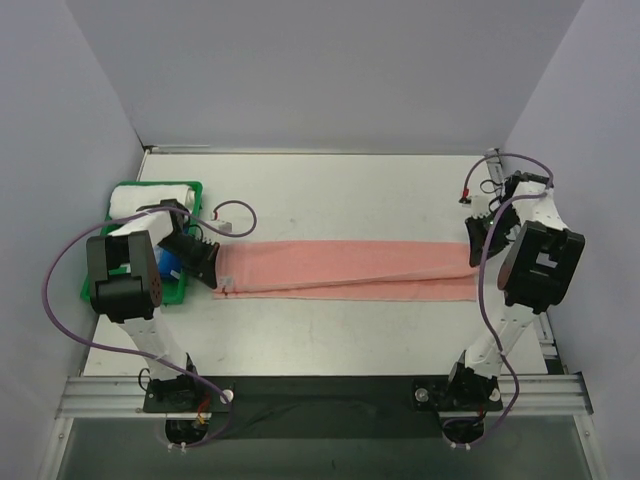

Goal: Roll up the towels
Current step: Fold the towel

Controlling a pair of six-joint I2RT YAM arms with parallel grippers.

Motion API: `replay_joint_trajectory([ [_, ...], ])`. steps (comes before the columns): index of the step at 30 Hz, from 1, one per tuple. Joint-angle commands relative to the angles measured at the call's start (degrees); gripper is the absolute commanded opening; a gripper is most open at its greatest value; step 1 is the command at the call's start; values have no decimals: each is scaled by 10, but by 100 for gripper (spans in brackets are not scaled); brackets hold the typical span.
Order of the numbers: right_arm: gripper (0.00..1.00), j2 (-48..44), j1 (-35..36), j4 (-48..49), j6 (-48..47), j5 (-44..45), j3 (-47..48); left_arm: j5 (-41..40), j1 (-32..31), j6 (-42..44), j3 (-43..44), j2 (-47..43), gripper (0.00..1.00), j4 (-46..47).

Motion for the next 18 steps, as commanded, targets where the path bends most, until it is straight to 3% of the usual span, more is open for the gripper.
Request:
replay_joint_trajectory([
  [1, 0, 10, -5, -25, -15, 25, -40, -10, 6, 2, 3, -13, 0, 14],
  [10, 0, 78, -2, 31, 11, 83, -59, -13, 7, -4, 8, -3, 0, 14],
  [18, 0, 128, 5, 4, 54, 91, 103, -12, 6, -18, 20, 1, 0, 14],
])
